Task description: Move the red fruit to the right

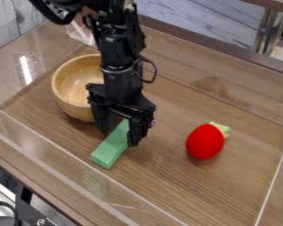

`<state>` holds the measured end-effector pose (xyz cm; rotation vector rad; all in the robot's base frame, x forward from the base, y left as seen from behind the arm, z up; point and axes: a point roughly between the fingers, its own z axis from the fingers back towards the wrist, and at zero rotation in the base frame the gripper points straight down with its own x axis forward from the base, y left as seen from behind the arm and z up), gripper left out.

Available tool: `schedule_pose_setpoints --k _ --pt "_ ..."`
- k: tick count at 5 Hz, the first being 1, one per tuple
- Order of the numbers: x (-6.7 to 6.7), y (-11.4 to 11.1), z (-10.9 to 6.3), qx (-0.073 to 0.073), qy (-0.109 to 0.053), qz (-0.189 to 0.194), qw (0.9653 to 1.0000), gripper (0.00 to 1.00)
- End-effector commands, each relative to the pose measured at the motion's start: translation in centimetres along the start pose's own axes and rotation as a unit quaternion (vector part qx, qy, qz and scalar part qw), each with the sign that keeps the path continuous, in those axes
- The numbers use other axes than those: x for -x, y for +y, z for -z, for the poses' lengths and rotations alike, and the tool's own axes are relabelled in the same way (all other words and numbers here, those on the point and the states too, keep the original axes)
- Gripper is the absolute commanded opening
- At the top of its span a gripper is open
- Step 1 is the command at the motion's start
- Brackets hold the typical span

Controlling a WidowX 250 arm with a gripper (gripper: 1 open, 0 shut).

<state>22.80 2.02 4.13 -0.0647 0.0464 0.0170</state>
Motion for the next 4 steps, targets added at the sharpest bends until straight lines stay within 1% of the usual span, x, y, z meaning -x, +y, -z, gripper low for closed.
schedule_pose_setpoints --k 1,2,3,4 --pt "-0.2 -0.2 0.1 -0.004 -0.002 0.005 1.0000 1.00" --pt "-0.2 -0.4 0.0 -0.004 -0.001 0.005 1.0000 1.00" --pt "-0.3 -1.8 -0.7 -0.003 -0.010 0.013 0.9999 1.00" --pt "-0.8 -3.9 -2.0 -0.005 -0.032 0.027 0.9991 1.00"
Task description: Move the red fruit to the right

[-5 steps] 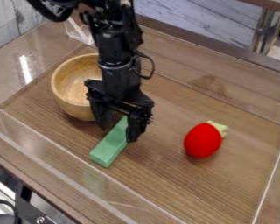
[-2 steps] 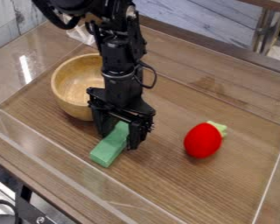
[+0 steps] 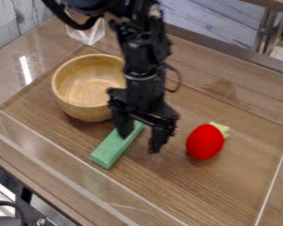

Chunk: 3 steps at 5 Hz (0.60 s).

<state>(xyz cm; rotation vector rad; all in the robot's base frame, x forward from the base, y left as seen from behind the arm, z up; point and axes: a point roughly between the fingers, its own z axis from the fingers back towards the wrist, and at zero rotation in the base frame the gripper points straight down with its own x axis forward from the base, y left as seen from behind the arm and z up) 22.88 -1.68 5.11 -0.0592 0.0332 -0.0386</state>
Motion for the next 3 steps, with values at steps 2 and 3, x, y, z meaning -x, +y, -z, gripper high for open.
schedule_pose_setpoints --k 2,3 --pt "-3.0 -5.1 -1.6 -0.007 -0.054 0.021 0.9983 1.00" --pt "-4.0 -6.4 -1.3 -0.009 -0.062 0.023 0.9978 1.00"
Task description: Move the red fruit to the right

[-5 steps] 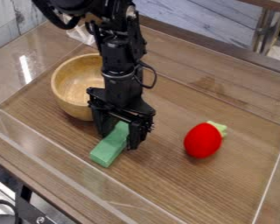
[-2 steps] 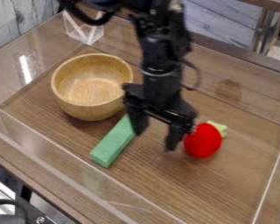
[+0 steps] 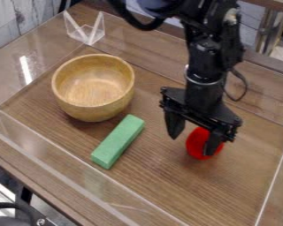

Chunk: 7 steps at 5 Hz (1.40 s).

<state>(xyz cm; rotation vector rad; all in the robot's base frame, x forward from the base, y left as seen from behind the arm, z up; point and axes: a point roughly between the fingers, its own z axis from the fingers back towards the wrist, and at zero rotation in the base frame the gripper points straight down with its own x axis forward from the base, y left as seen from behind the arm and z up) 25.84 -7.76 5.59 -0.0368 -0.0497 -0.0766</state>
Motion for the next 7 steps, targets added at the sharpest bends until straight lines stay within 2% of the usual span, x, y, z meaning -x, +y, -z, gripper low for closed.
schedule_pose_setpoints --k 1,2,3,4,5,6,7 --pt "-1.2 -0.5 -0.5 0.001 -0.024 0.003 0.9997 0.00" --pt "-2.0 -1.3 -0.5 0.000 -0.036 0.007 0.9993 0.00" --pt "-2.5 -1.8 -0.1 -0.001 -0.040 0.006 0.9992 0.00" --pt "-2.8 -1.9 0.1 -0.001 -0.041 0.005 0.9991 1.00" --pt "-3.2 -2.1 0.3 -0.001 -0.045 0.002 0.9990 1.00" --pt "-3.7 -2.3 0.5 -0.004 -0.057 -0.010 0.9983 0.00" --pt "-3.9 -2.4 0.5 -0.006 -0.065 -0.016 0.9978 1.00"
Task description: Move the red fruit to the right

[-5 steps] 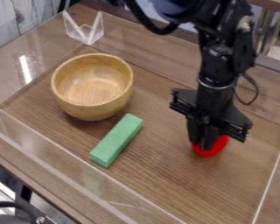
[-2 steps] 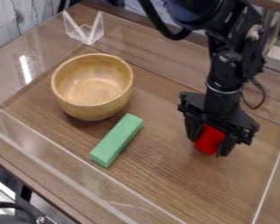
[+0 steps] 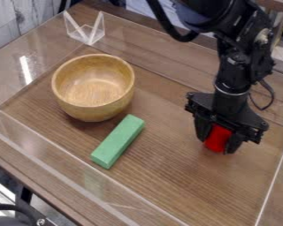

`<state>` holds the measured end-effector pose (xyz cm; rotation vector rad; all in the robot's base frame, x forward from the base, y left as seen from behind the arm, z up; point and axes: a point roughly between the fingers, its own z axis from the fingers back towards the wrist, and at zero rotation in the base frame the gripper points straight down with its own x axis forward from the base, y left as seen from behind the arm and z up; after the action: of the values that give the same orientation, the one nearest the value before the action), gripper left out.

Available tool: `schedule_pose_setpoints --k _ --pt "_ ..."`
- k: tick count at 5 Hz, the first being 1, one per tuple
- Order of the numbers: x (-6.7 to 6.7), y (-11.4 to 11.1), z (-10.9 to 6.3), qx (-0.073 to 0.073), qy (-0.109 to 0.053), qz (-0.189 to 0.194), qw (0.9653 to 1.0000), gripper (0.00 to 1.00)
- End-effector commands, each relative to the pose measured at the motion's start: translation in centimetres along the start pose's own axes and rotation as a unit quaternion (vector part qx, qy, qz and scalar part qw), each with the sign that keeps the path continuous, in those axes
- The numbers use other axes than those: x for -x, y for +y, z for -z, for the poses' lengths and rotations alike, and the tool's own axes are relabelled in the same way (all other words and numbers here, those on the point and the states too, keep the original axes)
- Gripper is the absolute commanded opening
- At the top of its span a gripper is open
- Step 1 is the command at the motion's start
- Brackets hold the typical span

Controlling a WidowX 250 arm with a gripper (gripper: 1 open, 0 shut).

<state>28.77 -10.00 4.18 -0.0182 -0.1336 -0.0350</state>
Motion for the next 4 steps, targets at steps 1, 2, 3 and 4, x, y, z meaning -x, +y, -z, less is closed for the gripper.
schedule_pose_setpoints --k 1,2,3,4 --pt "-1.19 -0.55 -1.08 0.004 -0.028 -0.004 0.9996 1.00" --pt "-1.39 -0.55 -1.23 0.001 -0.034 -0.012 0.9993 1.00" --pt "-1.54 -0.62 -1.42 0.000 -0.040 -0.020 0.9990 1.00" --pt "-1.76 -0.52 -1.47 0.001 -0.043 -0.028 0.9987 1.00"
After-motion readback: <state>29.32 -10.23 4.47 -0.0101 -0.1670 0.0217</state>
